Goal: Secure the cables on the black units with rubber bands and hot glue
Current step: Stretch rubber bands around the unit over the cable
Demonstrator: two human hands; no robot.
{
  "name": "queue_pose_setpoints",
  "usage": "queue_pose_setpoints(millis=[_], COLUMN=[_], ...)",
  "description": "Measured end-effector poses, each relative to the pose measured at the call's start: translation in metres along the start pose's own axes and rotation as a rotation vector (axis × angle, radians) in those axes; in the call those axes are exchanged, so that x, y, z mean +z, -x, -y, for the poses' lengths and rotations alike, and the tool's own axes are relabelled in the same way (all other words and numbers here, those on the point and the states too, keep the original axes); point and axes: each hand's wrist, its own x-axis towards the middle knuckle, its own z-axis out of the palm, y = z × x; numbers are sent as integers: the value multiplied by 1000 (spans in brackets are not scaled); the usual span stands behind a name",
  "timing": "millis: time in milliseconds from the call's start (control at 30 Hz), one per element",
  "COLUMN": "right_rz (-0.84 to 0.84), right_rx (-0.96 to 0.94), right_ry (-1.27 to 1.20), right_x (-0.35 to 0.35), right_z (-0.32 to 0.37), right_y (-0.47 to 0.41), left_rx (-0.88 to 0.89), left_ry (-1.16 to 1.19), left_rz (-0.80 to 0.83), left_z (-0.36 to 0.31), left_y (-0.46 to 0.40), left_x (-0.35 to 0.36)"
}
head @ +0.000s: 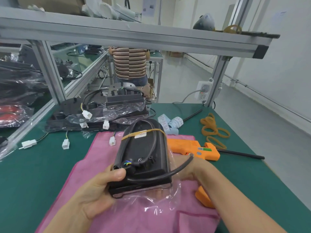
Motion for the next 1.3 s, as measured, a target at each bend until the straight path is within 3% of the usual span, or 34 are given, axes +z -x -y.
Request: queue_pose_setpoints(millis=[133, 200, 267, 400, 533, 633, 833, 967, 1133, 1300], right_rz=[100, -8, -73, -46, -104, -243, -635, -829, -725, -302], right_rx=[123, 141, 93, -19, -125, -238, -171, -225, -182, -117], right_ry=[412, 406, 99, -836, -1118, -1108, -973, -795, -715, -894], right_x=[1, 10, 20, 31, 34, 24, 16, 13, 13, 19], right_z=[2, 0, -8, -34, -42, -29, -21, -19, -25, -29], right_y=[-5, -5, -6, 8, 12, 7, -1, -6, -12, -12], left_rx=[39, 67, 120, 290, 297, 274, 317, 317, 386, 366], left_ry=[55, 72, 73, 79, 75, 27, -249, -323, -380, -459], left_rz=[-49, -63, -70, -126, -143, -153, -179, -186, -156, -75], left_z=[4, 5, 3, -5, 0, 8, 12, 18, 16, 5], left_y=[-2, -4, -7, -11, -14, -14, -12, -7, -5, -1], left_x=[-2, 1, 2, 1, 0, 3, 2, 2, 0, -10])
